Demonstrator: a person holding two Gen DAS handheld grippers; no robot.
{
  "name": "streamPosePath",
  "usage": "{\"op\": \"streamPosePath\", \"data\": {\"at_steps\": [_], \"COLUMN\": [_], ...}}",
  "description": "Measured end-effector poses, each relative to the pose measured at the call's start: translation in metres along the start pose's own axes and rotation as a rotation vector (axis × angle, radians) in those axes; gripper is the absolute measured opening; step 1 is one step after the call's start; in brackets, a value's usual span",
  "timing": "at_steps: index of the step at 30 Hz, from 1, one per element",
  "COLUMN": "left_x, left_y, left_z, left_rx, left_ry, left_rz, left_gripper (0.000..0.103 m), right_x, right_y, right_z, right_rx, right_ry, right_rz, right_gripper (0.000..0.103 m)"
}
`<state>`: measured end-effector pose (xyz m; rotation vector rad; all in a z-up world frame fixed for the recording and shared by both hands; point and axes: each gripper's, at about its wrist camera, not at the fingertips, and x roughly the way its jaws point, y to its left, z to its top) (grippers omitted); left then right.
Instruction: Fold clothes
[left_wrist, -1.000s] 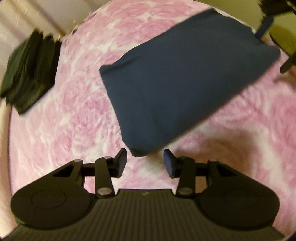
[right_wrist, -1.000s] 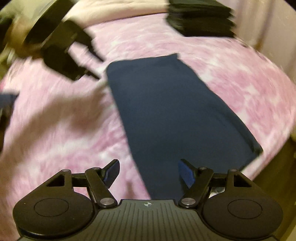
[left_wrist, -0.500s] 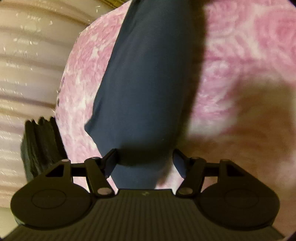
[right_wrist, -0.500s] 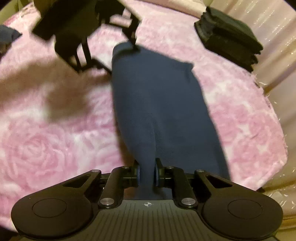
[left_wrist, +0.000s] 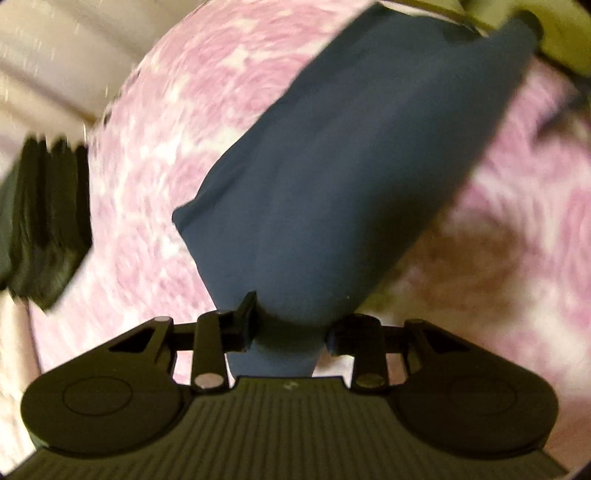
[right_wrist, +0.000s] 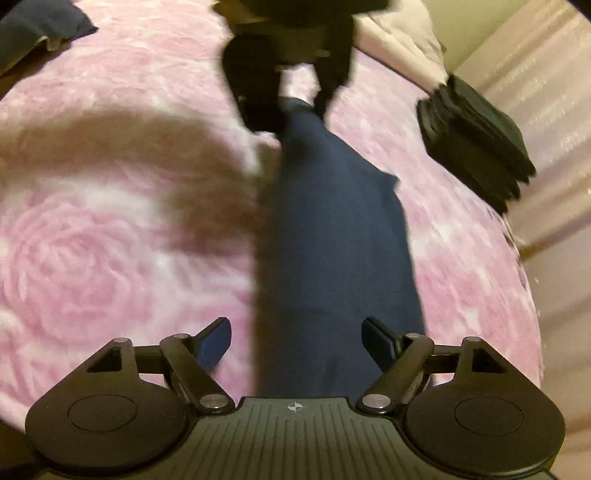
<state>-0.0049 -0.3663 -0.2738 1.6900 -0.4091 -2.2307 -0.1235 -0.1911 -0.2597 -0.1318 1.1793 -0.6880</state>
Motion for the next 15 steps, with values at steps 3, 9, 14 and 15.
{"op": "streamPosePath", "data": {"at_steps": [3,9,14,15], "left_x": [-0.003,-0.036,-0.082,-0.093], "left_y": [0.01,0.021,0.047,0.052], "left_z": [0.009,0.026,0.034,0.036], "left_rx": [-0.029,-0.125,-0.331,-0.365], "left_ry": [0.026,0.051,0.061,0.066], "left_rz": [-0.029,-0.07,-0.057,-0.04], "left_gripper": [0.03,0.029,0.028,0.028], "right_x": [0.024,0.0,-0.034,-0.035], "right_y": [0.007,-0.065,-0.158,-0.171], "right_z": [-0.002,-0.009,0.009,0.017], "right_rx": [-0.024,-0.021,-0.117,-0.16], "right_ry": [0.03,0.036,-0.037,-0.067], "right_rz": [-0.031,0.108,0.215,0.222], "right_gripper": [0.056,0.014,0.013,0.013]}}
